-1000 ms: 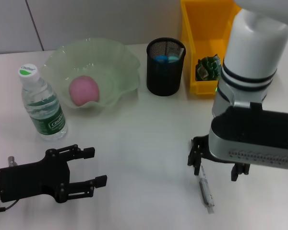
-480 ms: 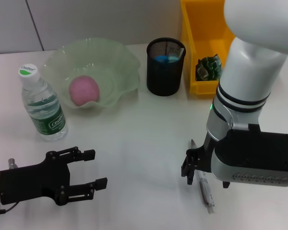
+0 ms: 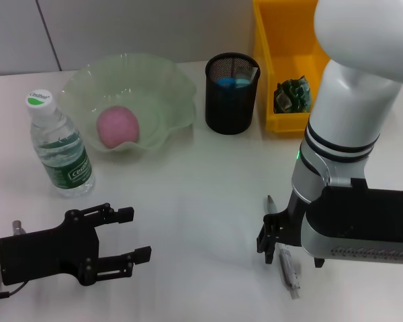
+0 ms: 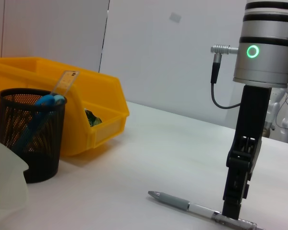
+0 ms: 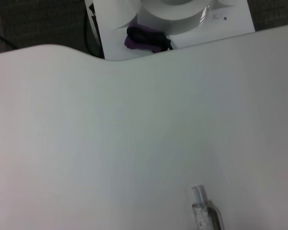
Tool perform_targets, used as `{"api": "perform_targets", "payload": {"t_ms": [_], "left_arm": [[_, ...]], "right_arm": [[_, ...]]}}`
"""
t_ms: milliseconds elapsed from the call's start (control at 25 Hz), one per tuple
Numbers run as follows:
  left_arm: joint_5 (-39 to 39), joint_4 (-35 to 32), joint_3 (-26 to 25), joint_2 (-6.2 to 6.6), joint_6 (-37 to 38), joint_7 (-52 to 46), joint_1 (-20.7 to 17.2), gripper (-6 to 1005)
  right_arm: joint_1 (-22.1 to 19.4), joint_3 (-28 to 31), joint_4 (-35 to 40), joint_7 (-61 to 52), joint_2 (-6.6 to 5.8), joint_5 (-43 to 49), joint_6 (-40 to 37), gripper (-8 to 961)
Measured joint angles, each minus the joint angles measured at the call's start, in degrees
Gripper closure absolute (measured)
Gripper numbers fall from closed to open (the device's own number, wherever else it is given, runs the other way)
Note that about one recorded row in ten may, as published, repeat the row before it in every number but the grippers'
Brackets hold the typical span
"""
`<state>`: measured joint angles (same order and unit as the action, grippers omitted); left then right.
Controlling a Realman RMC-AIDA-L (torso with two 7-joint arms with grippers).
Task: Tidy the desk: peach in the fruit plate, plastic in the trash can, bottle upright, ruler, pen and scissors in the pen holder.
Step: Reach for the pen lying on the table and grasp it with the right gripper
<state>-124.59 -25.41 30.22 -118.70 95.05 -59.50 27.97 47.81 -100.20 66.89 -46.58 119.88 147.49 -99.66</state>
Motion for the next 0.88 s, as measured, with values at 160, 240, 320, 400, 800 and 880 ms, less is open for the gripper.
{"api": "perform_targets", "payload": {"t_ms": [160,240,320,400,800,880], "left_arm": [[0.14,0.08,-0.15,-0.04,-0.21,0.05,0.04,245],[0.19,0.09,-0.15,-0.04,-0.22,0.05,0.06,246],[0.20,0.10,-0.11,-0.04,-0.22,0.05,0.06,246],[0.26,0.10,-0.16,-0.04,-0.20,0.04,0.03,247],[0.83,0.13,0.19,-0.04,0.16,-0.27,-0.11,249],[0.84,0.17,0.28,-0.04,0.16,-0.10,-0.12,249]], "right_arm": [[-0.07,-0.02,-0.05,0.14,0.00,-0.02,0.09,239],[-0.14,-0.03,-0.05,0.27,0.00,-0.02,0.09,251],[-0.26,-0.03,-0.07,0.59,0.00,-0.02,0.22,264],[-0.51,-0.11,-0.12,1.13,0.00,-0.02,0.64,277],[-1.44,-0.79,-0.71,2.81,-0.07,0.06,2.44,328],[-1.51,-0.82,-0.76,3.00,-0.07,0.07,2.72,332]]}}
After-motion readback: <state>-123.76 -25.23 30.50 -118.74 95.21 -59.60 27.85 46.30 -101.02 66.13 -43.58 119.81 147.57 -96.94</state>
